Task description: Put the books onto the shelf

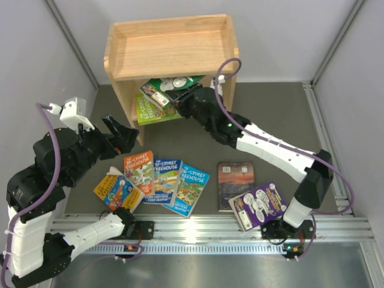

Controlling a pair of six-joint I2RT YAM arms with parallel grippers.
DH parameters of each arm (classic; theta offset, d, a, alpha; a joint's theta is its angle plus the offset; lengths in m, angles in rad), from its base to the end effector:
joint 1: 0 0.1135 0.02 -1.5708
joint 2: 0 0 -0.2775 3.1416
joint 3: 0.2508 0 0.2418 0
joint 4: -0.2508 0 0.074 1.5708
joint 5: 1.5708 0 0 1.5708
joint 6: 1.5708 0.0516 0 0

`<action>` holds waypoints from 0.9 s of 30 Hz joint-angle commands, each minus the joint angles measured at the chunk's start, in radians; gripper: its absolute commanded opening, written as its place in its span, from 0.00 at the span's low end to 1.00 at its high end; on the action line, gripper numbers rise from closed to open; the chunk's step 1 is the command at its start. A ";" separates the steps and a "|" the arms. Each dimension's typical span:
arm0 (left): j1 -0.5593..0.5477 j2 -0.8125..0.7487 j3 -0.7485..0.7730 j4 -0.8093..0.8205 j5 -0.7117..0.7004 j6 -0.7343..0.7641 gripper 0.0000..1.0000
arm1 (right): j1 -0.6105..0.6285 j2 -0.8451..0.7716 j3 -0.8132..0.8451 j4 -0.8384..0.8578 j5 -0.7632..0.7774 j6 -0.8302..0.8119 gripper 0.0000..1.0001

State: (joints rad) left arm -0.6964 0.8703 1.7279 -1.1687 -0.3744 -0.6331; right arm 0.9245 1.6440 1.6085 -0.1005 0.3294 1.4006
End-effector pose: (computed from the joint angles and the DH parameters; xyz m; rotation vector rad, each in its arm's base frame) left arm 0.0621 -0.0273 0.5047 -0.2000 1.8881 -0.5652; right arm 0.2531 0.3078 0.4253 0.7182 1.7874 1.4008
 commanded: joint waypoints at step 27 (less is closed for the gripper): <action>-0.006 -0.053 0.300 -0.276 0.089 0.141 0.99 | 0.266 0.488 0.464 -0.064 0.783 0.334 0.00</action>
State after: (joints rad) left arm -0.6968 0.8185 2.0018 -1.3483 -0.3012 -0.5316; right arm 1.1934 2.1178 1.9808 -0.2066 1.0412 1.7397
